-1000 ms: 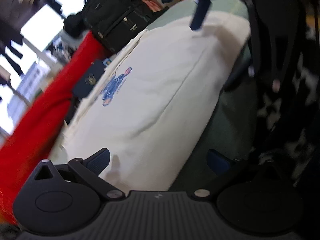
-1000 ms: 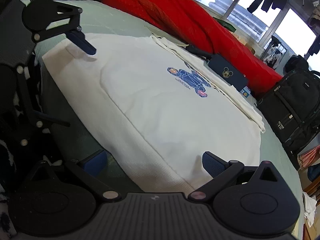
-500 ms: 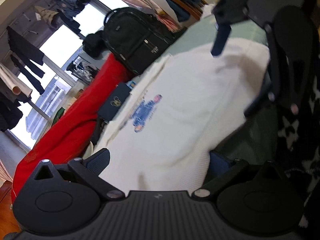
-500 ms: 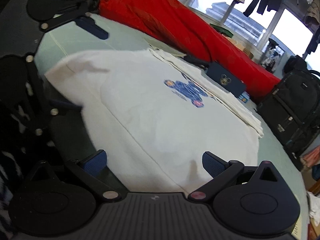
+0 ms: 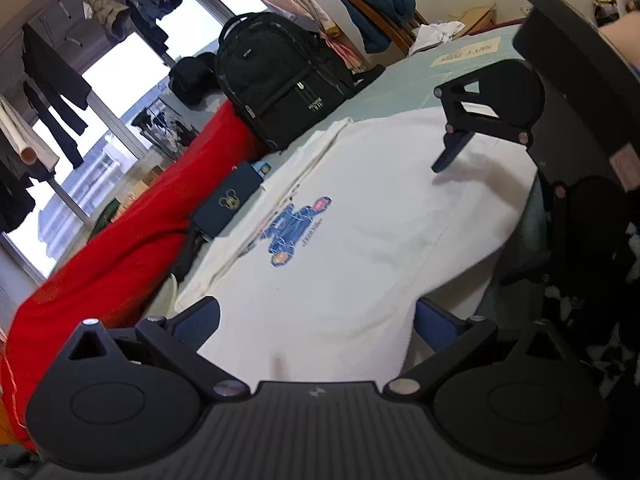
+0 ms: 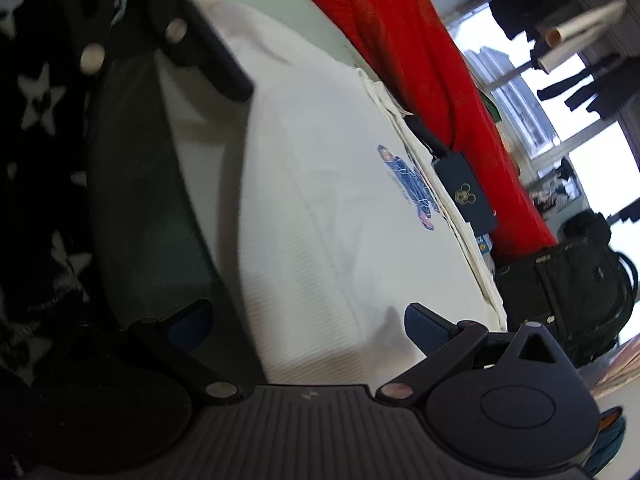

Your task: Fold clothes

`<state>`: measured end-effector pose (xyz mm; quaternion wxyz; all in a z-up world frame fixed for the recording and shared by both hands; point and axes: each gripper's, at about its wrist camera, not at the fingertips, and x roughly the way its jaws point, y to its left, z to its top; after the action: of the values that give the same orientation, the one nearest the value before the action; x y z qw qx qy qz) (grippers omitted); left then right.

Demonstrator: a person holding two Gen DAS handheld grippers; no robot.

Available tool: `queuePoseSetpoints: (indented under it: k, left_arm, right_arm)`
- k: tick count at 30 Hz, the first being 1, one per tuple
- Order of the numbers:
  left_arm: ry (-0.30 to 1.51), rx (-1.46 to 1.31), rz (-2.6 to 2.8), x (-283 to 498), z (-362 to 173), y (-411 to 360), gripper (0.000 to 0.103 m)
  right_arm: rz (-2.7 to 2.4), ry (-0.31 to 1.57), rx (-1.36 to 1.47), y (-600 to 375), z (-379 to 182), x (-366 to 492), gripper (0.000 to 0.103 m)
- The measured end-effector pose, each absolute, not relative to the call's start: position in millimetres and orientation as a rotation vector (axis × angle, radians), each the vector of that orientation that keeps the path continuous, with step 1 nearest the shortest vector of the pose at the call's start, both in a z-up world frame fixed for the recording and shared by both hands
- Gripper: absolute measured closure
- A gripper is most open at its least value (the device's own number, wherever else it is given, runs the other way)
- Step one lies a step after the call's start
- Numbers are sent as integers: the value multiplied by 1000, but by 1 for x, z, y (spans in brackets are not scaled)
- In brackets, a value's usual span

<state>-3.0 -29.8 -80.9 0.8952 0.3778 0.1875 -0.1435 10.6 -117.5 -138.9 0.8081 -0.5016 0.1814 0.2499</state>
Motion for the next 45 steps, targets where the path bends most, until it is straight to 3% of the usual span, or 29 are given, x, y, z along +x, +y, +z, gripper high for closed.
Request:
queuePoseSetpoints:
  k: [16,28,45]
  left_arm:
    - [410,829,-371,-1,-112,-53,1]
    - [320,785,-271,8,-88,-48,1]
    - [326,879,-258,10,-115,-53,0]
  right_arm:
    - [517,260,-901,-134,-77,3,0]
    - [551,314,-881,-122,-93,10,0]
    - [370,241,-918,-123,-98,23,0]
